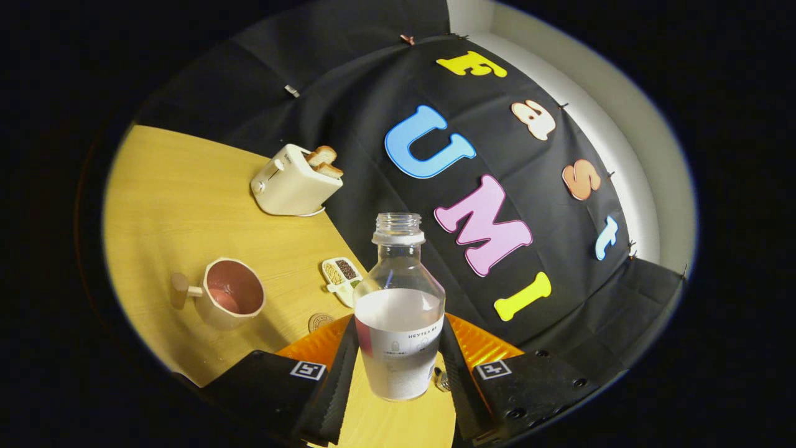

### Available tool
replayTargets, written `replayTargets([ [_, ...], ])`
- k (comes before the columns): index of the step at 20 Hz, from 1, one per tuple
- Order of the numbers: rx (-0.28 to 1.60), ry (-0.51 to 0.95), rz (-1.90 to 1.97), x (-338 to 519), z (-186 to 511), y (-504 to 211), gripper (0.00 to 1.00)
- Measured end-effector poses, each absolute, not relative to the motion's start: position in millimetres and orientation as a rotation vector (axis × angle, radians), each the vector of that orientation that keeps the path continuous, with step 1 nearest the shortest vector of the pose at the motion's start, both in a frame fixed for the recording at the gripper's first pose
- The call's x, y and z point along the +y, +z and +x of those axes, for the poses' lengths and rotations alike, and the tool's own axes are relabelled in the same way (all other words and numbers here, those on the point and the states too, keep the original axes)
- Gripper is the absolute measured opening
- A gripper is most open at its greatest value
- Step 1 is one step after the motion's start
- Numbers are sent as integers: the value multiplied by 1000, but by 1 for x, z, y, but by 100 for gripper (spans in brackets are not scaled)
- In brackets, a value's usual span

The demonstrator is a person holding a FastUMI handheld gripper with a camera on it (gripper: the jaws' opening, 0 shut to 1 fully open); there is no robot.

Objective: Take the bottle from table, then pour the juice into the cup, finally place the bottle on the coaster

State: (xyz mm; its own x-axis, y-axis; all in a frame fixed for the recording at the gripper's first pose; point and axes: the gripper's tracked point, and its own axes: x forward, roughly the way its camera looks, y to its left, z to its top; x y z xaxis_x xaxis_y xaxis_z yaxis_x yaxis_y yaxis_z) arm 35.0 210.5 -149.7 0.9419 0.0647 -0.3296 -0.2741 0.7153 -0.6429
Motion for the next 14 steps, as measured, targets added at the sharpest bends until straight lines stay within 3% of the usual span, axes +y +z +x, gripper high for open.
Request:
replayTargets([
  [14, 315, 275, -1109, 230, 25, -181, 72],
])
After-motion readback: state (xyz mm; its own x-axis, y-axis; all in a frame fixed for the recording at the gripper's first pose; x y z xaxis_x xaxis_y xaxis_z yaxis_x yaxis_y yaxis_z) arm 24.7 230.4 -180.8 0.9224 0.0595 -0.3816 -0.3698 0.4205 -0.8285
